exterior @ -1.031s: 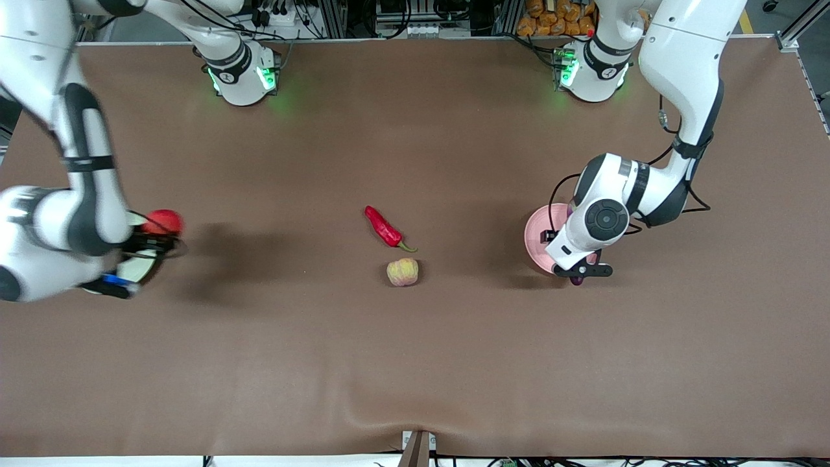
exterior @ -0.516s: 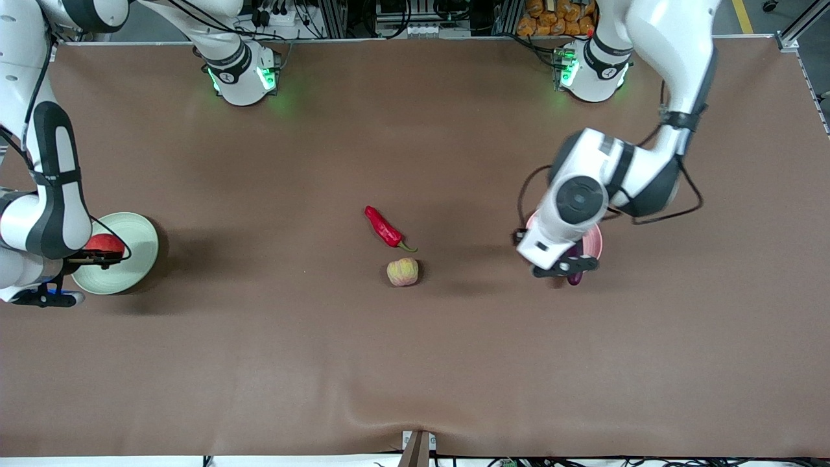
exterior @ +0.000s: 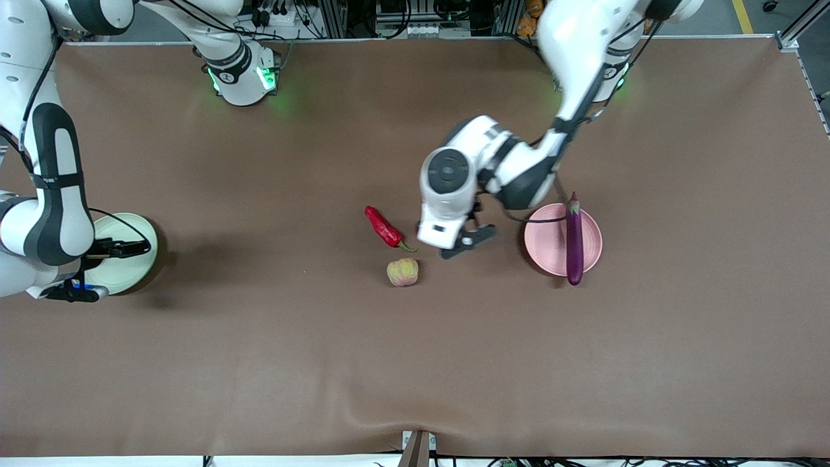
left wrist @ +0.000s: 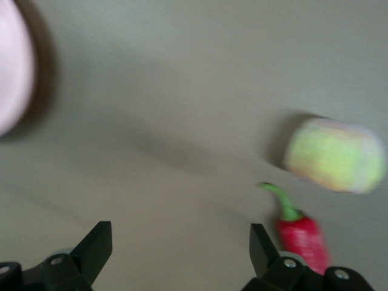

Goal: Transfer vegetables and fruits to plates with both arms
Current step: 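Grasp the red chili with the left gripper while the right gripper releases the apple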

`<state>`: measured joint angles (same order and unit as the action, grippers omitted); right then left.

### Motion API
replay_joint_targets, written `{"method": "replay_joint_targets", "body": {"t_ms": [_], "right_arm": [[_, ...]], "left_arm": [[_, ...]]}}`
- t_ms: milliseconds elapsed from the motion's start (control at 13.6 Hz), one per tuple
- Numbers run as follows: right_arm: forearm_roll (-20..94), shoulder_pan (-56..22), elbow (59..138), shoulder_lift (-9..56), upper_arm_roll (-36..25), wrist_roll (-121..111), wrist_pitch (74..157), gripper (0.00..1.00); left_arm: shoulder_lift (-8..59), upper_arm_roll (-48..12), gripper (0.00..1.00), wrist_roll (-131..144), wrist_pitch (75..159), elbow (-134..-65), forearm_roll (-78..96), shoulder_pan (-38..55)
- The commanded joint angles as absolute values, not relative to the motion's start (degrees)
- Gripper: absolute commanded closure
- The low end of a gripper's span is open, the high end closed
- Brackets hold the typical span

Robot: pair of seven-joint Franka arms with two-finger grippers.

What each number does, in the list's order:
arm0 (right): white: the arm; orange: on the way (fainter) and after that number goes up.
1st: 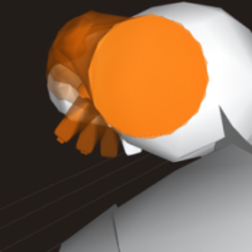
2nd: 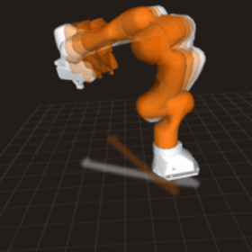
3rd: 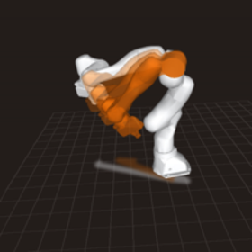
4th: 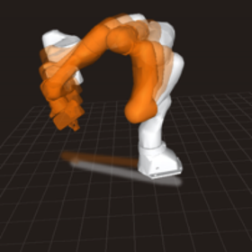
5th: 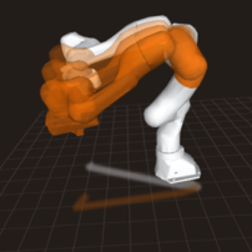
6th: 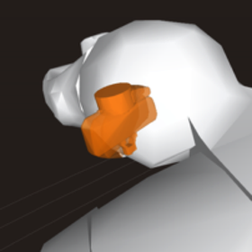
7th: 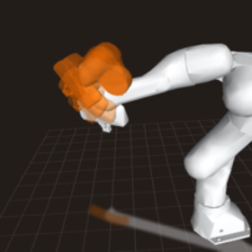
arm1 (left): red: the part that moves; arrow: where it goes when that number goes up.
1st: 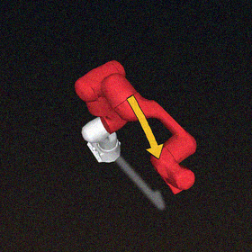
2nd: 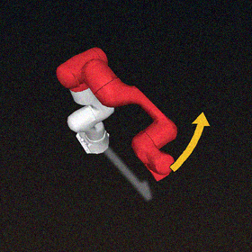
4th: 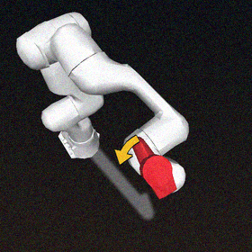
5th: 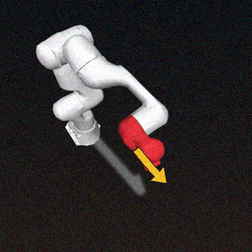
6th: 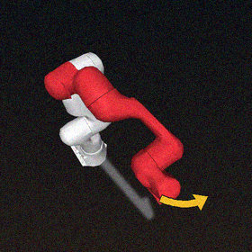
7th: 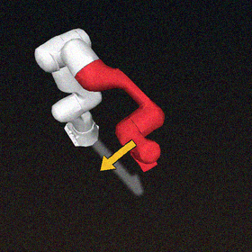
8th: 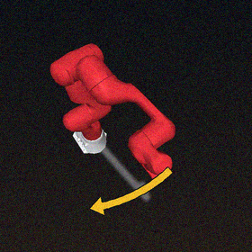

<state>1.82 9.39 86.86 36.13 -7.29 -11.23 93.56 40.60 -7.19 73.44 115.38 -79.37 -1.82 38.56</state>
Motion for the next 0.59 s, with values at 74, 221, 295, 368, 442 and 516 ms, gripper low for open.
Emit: {"method": "replay_joint_targets", "body": {"t_ms": [74, 221, 295, 368, 442, 516], "right_arm": [[5.5, 7.3, 87.1, 34.5, -7.2, -3.0, 89.3, 0.0], [7.8, 5.4, 87.1, 33.7, -7.1, 3.0, 87.3, 0.0], [8.8, 4.5, 87.1, 33.6, -7.0, 5.3, 86.6, 0.0], [11.1, 3.6, 87.1, 33.5, -7.0, 7.5, 85.7, 0.0], [13.2, 2.9, 87.1, 33.5, -7.0, 9.7, 84.7, 0.0], [15.0, 2.2, 87.1, 33.4, -7.0, 11.9, 84.2, 0.0]], "left_arm": [[47.8, -6.2, 0.0, 85.0, 127.7, -73.7, -1.1, 44.3], [49.5, -6.1, 0.0, 91.8, 132.3, -73.7, -1.1, 46.3], [50.4, -6.0, 0.0, 94.3, 134.1, -73.7, -1.1, 46.8], [51.3, -6.0, 0.0, 95.5, 135.8, -73.7, -1.1, 46.9], [52.3, -6.0, 0.0, 96.7, 137.1, -73.7, -1.1, 47.1], [53.1, -5.9, 0.0, 97.7, 138.2, -73.7, -1.2, 47.4]]}}
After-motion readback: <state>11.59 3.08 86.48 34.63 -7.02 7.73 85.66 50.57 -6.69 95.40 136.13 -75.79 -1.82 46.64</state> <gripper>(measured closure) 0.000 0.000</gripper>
